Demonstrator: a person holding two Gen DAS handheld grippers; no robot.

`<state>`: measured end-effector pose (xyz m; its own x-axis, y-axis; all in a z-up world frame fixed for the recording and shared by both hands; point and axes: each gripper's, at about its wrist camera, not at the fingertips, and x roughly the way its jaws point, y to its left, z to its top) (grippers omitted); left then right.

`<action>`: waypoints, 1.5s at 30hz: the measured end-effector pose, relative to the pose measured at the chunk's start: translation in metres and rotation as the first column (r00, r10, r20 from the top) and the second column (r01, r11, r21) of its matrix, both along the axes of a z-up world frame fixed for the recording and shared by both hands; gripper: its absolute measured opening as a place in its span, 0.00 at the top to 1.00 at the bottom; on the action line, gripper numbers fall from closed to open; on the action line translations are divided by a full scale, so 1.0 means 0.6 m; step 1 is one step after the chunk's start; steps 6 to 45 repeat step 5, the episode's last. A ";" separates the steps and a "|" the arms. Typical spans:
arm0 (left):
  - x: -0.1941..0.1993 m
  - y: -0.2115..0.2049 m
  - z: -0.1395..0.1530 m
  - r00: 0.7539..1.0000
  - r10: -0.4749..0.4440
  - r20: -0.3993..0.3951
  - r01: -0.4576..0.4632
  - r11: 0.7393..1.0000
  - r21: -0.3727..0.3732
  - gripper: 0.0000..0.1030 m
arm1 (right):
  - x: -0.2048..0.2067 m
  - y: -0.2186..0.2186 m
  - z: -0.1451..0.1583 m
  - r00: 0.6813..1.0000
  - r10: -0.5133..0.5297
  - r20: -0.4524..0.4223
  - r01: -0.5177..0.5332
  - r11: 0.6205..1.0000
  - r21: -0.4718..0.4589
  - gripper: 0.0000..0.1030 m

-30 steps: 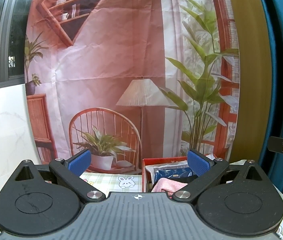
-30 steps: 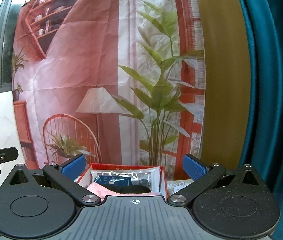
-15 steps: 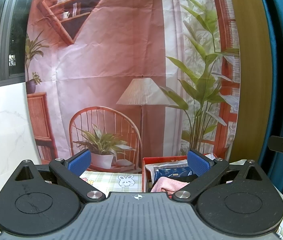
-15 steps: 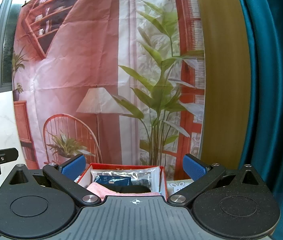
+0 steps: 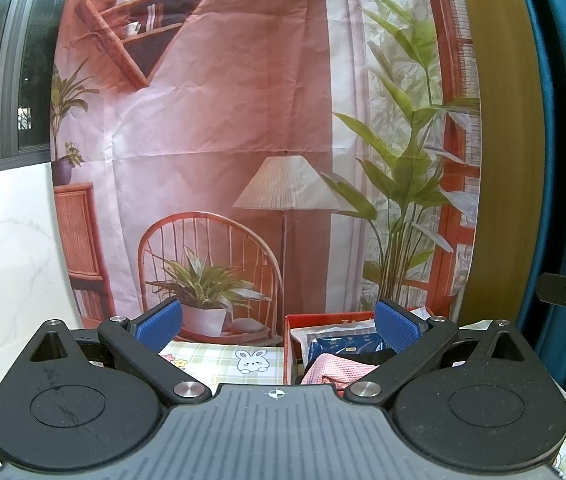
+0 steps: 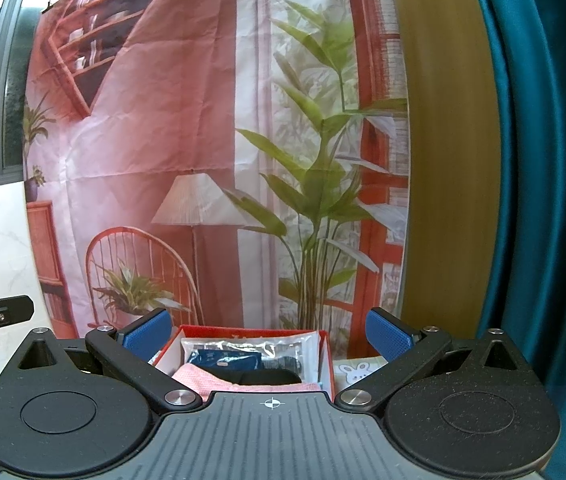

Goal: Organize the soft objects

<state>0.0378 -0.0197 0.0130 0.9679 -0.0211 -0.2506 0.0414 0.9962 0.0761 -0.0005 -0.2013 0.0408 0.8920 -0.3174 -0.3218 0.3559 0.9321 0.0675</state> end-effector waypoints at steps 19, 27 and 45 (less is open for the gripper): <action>-0.001 0.000 -0.001 1.000 0.000 0.001 0.000 1.000 0.000 0.00 | 0.000 0.000 0.000 1.000 -0.001 0.001 0.001 1.000 0.000 0.00; -0.001 0.000 -0.001 1.000 0.000 0.001 0.000 1.000 0.000 0.00 | 0.000 0.000 0.000 1.000 -0.001 0.001 0.001 1.000 0.000 0.00; -0.001 0.000 -0.001 1.000 0.000 0.001 0.000 1.000 0.000 0.00 | 0.000 0.000 0.000 1.000 -0.001 0.001 0.001 1.000 0.000 0.00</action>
